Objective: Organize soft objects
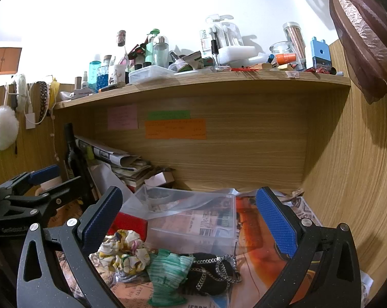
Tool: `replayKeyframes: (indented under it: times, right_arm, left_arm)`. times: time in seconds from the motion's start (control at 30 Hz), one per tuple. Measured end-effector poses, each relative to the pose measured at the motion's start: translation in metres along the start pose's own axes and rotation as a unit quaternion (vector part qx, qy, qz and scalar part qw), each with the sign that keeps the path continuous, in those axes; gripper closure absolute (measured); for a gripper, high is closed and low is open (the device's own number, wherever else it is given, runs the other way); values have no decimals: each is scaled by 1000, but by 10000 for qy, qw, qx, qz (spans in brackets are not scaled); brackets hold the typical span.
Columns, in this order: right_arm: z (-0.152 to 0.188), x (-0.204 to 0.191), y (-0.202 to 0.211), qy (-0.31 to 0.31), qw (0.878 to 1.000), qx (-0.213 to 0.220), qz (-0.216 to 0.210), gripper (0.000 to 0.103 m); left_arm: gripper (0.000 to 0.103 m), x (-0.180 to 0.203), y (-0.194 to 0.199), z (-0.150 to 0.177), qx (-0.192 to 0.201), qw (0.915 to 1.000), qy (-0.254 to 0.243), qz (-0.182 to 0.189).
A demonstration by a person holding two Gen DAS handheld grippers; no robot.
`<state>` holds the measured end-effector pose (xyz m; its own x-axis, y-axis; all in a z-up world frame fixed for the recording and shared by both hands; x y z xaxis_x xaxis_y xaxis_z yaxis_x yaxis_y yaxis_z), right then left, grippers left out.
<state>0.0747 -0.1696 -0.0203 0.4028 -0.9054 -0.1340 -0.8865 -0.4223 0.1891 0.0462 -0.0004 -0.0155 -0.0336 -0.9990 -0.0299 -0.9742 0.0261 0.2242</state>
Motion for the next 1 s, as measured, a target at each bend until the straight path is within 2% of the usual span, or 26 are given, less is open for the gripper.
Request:
replayKeyframes:
  times: [1.0]
  right_arm:
    - [1,-1,0,-26,10000,8,-16,0]
  left_arm:
    - [0,3,0,1,-24,10000,-6,18]
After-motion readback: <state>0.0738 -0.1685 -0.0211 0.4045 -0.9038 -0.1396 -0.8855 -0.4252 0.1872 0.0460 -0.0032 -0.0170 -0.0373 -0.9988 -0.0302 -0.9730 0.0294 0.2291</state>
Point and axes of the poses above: each gripper's, at about its wrist camera, not at the fingertips, and y roughly against the way its jaws point, x to its right, z to its underside, the point moved 4 cm from there along -y, roughly the way its jaws point, and after that the axes turned 5 degrees about -y, right-handed, at the moved point
